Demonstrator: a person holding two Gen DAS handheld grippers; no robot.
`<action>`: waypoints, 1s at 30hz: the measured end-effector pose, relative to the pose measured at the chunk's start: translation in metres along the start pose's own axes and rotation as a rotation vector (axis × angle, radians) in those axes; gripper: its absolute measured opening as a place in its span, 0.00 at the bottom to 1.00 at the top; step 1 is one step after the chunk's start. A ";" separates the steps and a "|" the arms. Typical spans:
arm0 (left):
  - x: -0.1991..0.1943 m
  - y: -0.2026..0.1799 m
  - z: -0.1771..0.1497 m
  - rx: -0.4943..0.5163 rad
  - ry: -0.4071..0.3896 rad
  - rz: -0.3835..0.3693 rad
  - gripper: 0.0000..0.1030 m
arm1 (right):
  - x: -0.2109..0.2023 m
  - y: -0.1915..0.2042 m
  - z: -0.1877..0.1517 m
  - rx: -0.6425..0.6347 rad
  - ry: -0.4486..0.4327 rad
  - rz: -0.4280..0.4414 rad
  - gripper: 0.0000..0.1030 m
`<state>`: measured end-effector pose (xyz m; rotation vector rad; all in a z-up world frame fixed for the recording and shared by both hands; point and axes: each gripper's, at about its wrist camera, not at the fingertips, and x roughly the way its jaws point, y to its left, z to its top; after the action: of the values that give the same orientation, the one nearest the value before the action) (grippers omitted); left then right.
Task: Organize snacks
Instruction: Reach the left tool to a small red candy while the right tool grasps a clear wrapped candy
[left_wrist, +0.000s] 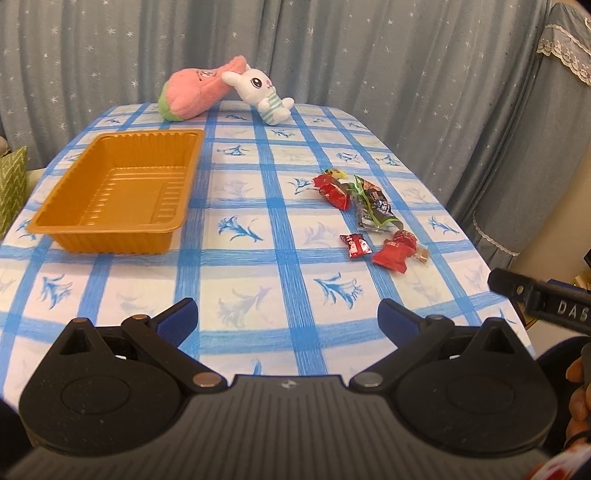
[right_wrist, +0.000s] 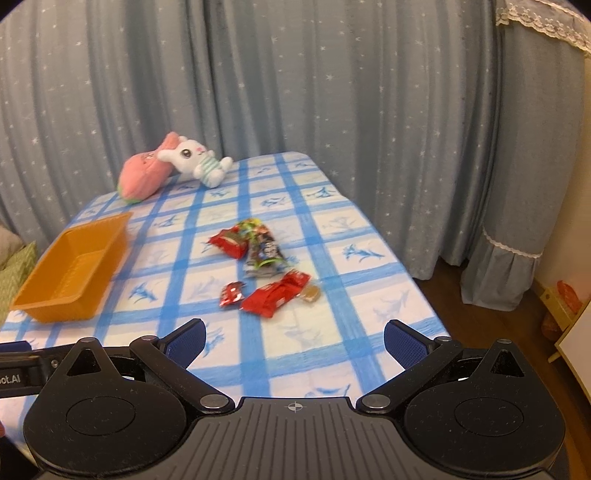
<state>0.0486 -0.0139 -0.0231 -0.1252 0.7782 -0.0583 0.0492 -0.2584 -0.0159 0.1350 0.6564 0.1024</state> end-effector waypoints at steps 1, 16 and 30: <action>0.007 0.000 0.002 0.001 0.006 -0.004 1.00 | 0.005 -0.002 0.002 0.009 -0.006 -0.005 0.99; 0.109 -0.004 0.042 0.105 0.000 -0.084 0.93 | 0.126 -0.026 0.019 0.088 0.042 -0.028 0.64; 0.150 0.001 0.047 0.122 0.017 -0.145 0.90 | 0.187 -0.022 0.015 0.088 0.116 -0.054 0.36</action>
<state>0.1886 -0.0231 -0.0943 -0.0655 0.7795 -0.2442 0.2066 -0.2559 -0.1196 0.1965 0.7800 0.0292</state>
